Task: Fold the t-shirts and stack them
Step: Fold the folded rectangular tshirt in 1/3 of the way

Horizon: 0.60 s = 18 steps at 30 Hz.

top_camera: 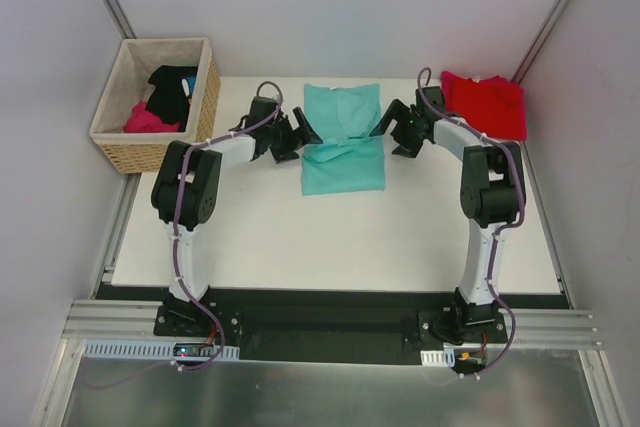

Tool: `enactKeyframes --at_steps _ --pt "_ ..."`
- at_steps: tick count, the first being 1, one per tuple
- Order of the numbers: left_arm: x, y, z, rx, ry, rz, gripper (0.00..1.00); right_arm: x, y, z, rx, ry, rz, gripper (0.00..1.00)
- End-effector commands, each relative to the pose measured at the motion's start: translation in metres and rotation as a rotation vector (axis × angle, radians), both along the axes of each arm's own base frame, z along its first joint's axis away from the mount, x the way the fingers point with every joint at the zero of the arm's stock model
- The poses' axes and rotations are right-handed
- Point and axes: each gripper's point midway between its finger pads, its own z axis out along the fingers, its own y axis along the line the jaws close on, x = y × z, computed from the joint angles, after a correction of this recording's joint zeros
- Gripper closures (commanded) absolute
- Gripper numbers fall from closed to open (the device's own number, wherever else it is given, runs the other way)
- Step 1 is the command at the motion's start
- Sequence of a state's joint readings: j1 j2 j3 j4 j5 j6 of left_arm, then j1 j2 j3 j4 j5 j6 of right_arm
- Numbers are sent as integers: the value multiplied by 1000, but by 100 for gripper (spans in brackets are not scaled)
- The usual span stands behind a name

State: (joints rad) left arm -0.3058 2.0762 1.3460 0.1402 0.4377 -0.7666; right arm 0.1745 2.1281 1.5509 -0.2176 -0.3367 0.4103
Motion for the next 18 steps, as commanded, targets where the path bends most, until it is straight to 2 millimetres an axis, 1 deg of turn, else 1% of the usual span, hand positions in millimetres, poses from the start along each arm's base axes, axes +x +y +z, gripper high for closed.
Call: enactKeyframes --at_steps 1,2,3,4,5,6,7,8,9,10,11,12,13,14,15,16,17,18 --pt "21 19 69 50 -196 63 1 10 -17 87 -74 -214 -24 0" --pt "20 18 85 45 -230 57 1 7 -14 103 -74 -250 -14 0" --pt "17 18 116 22 -286 58 1 1 -12 114 -78 -265 -6 0" --pt "11 15 130 -2 -302 40 1 -4 -11 123 -86 -278 4 0" --pt "5 12 138 -23 -304 32 1 -13 -5 142 -78 -315 22 0" --pt "-4 10 155 -45 -325 22 1 -20 -2 146 -76 -313 29 0" --pt "-12 6 161 -62 -323 12 1 -27 1 151 -72 -317 42 0" --pt "-23 4 155 -68 -298 7 1 -38 7 154 -70 -316 64 0" --pt "-37 -4 166 -78 -318 -15 1 -46 10 153 -66 -306 76 0" --pt "-44 -6 164 -77 -311 -8 1 -55 17 151 -63 -302 94 0" --pt "-58 -8 161 -78 -302 -18 1 -62 19 157 -56 -321 101 0" --pt "-67 -15 159 -82 -299 -33 1 -72 20 142 -67 -290 106 0" --pt "-79 -26 157 -93 -292 -58 1 -77 23 138 -66 -284 116 0" --pt "-92 -28 145 -104 -252 -58 1 -83 28 135 -64 -282 129 0" --pt "-100 -33 140 -120 -239 -68 1 -92 28 121 -66 -253 133 0" --pt "-107 -42 141 -149 -255 -84 1 -96 30 114 -62 -241 135 0" --pt "-117 -42 126 -155 -220 -75 1 -99 33 109 -59 -238 140 0" --pt "-120 -44 122 -156 -221 -74 1 -102 34 101 -55 -224 142 0"
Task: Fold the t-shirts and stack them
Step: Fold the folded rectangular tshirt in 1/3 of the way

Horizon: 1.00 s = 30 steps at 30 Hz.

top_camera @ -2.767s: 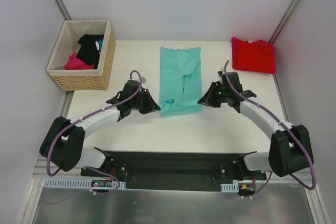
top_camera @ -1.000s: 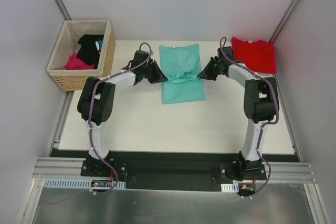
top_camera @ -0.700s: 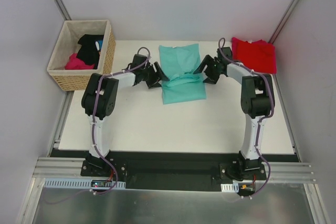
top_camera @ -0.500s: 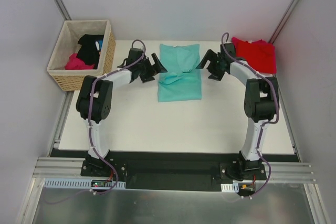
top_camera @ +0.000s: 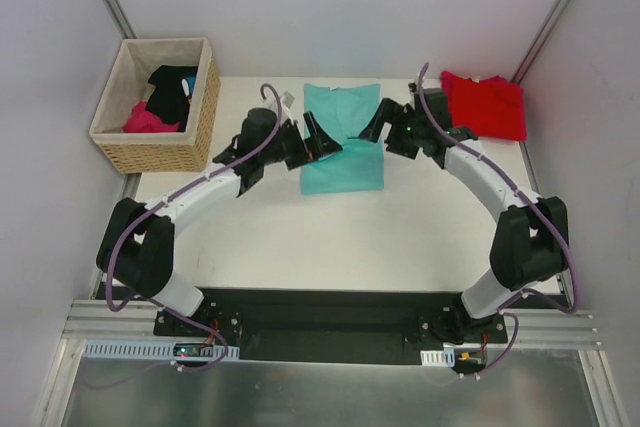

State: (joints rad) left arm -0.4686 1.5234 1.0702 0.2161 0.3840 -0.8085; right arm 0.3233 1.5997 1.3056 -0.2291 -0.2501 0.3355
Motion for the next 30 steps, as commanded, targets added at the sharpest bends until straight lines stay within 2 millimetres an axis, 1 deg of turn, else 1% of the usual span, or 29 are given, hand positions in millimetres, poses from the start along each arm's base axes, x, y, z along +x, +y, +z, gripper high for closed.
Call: enactKeyframes --at_steps 1,2,4,6,8,10,15,19,22,24,28,30 --pt "-25 -9 -42 -14 91 5 1 -23 -1 -55 -28 115 5 0" --pt "-29 -12 -54 2 111 -3 1 -23 0 -58 -20 114 5 0" --pt "-29 -12 -65 7 122 -4 1 -29 2 -72 -19 147 18 0" --pt "-26 -14 -75 5 103 -8 1 -30 0 -77 -21 151 15 0" --pt "-21 -16 -80 3 89 -10 1 -31 -1 -76 -28 138 14 0" --pt "-17 -19 -81 1 74 -18 1 -30 -2 -72 -36 124 21 0" --pt "-1 -21 -86 -1 53 -10 1 -20 5 -51 -15 94 38 0" --pt "9 -21 -95 -11 46 -3 1 -13 7 -48 -12 96 33 0" --pt "14 -16 -107 -2 55 11 1 -8 10 -44 -4 90 35 0" --pt "14 -13 -108 -12 60 12 1 -6 13 -41 9 87 43 0" --pt "20 1 -94 -10 16 43 1 -3 23 -44 55 104 61 0" --pt "23 6 -88 -10 2 48 1 -6 29 -48 80 122 66 0"
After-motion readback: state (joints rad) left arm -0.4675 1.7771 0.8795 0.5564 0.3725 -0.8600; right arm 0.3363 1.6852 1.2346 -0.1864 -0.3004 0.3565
